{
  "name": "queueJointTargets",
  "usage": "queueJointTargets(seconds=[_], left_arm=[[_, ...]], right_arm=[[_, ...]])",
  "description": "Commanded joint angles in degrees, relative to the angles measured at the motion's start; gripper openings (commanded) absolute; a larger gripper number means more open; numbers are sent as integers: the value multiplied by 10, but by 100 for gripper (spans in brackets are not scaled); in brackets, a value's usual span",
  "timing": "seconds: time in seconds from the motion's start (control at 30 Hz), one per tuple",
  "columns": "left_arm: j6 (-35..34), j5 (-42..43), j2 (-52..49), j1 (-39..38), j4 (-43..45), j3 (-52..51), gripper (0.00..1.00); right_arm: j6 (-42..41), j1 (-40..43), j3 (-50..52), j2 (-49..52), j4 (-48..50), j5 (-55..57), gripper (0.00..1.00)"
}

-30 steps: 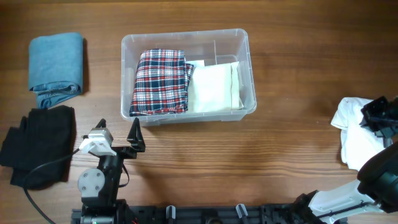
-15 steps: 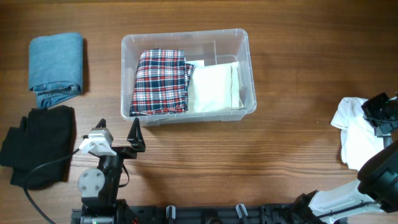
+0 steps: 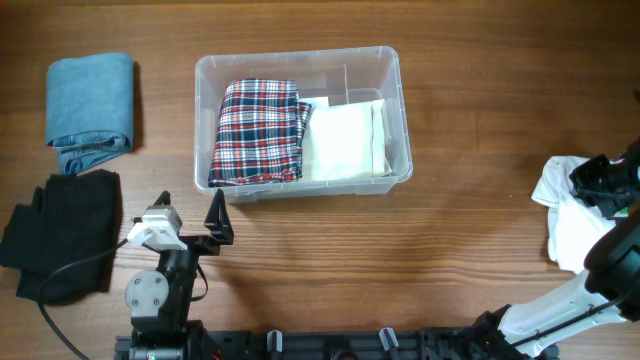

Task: Pack container
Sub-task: 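Lower the right gripper onto the white printed T-shirt and grasp it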

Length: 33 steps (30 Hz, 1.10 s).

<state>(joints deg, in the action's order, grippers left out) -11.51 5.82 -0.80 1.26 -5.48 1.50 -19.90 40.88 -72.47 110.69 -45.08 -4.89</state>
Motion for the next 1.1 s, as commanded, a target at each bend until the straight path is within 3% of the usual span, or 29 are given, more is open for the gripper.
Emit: queueJointTargets(seconds=[0.0,0.27,0.47,0.53,0.67,0.77,0.93,1.07], left_arm=[[-6,-4,4,5,1,-4,100],[-6,-4,4,5,1,-4,100],[-6,-4,4,5,1,-4,100],[-6,-4,4,5,1,-4,100],[-6,-4,4,5,1,-4,100],[-6,-4,4,5,1,-4,100],[-6,-4,4,5,1,-4,100],[-6,-4,4,5,1,-4,100]], right_arm=[[-51,-31,8,43,42,-64,4],[-120,-97,8,43,141,-77,4],[-76,-102,-38,32,117,-147,6],[-54,-102,-64,16,91,-147,20],[-3,-96,-103,-26,56,-143,60],[43,-81,-123,-37,39,-112,68],[210,-35,-123,-32,36,-122,89],[274,2,-123,-27,28,-126,94]])
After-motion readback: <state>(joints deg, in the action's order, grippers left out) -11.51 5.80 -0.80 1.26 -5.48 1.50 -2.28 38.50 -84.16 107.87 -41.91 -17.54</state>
